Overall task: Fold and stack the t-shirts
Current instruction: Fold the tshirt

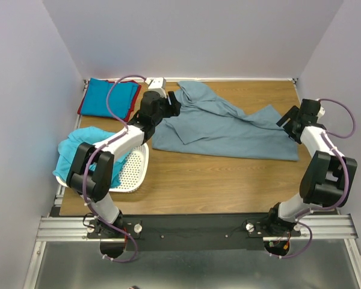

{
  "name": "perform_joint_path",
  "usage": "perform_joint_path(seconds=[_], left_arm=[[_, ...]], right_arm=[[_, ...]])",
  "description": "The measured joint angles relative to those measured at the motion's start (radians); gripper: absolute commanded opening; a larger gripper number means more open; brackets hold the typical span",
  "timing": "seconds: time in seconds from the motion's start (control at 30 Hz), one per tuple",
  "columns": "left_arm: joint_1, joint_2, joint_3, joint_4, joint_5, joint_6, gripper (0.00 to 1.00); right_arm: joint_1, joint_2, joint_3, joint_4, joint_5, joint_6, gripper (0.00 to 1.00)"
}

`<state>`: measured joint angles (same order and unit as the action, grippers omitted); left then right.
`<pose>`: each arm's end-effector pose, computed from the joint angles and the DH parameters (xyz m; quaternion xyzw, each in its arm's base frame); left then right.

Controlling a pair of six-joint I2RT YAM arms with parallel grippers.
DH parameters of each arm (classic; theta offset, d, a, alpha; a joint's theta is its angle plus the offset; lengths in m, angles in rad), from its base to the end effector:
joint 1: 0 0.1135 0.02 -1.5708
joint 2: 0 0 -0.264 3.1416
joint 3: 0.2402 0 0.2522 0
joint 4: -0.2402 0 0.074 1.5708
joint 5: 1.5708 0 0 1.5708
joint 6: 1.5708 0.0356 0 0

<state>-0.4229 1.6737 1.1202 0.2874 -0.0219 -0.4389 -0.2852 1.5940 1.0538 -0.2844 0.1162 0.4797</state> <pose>0.3585 -0.1605 0.2696 -0.0130 0.7945 -0.2456 0.5552 0.3264 -0.1000 0.2226 0.3666 0.8546 -0.0185 0.3674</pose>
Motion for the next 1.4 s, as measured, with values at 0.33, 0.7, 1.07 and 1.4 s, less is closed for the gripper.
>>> perform_joint_path(seconds=[0.33,0.7,1.07,1.4], left_arm=[[-0.066,0.092,-0.154,0.142,0.129,-0.049,0.71],[-0.063,0.113,-0.324,0.308,0.193,-0.095,0.67],[-0.077,0.08,-0.532,0.459,0.178,-0.12,0.68],[-0.155,0.004,-0.666,0.536,0.111,-0.171,0.68]], right_arm=[[0.168,-0.088,-0.167,0.067,-0.174,0.033,0.87],[0.187,-0.014,-0.26,0.168,-0.26,0.082,0.88],[0.186,-0.126,-0.403,0.257,-0.243,0.174,0.88],[0.186,-0.35,-0.498,0.058,-0.19,0.21,0.9]])
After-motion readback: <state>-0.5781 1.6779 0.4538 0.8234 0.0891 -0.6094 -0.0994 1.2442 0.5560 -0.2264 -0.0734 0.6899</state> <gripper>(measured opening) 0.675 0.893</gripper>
